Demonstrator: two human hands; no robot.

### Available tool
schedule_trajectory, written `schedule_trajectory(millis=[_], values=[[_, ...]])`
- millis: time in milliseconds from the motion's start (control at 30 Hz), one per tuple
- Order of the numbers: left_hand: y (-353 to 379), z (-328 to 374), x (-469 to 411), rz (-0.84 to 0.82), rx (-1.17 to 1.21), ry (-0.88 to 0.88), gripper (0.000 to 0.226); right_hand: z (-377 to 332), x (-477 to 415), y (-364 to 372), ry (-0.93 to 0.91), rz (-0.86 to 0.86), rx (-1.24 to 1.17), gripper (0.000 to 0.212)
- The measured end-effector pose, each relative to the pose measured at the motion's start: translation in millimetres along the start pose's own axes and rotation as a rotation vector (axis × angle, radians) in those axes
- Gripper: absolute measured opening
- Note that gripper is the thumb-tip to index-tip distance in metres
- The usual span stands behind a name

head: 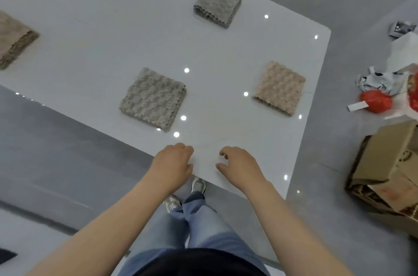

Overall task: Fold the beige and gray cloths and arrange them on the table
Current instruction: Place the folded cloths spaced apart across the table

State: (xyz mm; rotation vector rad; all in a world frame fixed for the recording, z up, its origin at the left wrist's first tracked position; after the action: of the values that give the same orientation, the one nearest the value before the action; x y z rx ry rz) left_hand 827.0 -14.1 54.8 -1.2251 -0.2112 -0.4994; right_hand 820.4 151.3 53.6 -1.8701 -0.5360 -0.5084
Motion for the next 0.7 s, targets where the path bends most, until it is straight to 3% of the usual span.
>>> schedule_trajectory(millis=[300, 700], values=[[-28.1, -45.8, -27.5, 0.022, 0.006, 0.082, 0.028, -36.2, -23.3, -6.1, 0.076, 0.061, -0.058, 0.041], [-97.2, -154.2, -63.9, -0.085, -0.146, 0.358, 0.028, -135.5, -54.9, 22.5, 0.330, 0.155, -0.264, 0.041]])
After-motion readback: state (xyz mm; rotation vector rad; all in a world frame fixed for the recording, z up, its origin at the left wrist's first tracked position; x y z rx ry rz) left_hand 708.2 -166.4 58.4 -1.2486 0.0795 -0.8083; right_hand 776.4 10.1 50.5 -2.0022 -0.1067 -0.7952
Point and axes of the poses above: each hand's wrist, its own x-axis away from the middle knuckle, its own y-axis out of the palm, z = x × y, the point moved 5 cm from there along -x, towards the middle knuckle, and after that the axes turned 3 degrees about z, right-handed, at the moved point
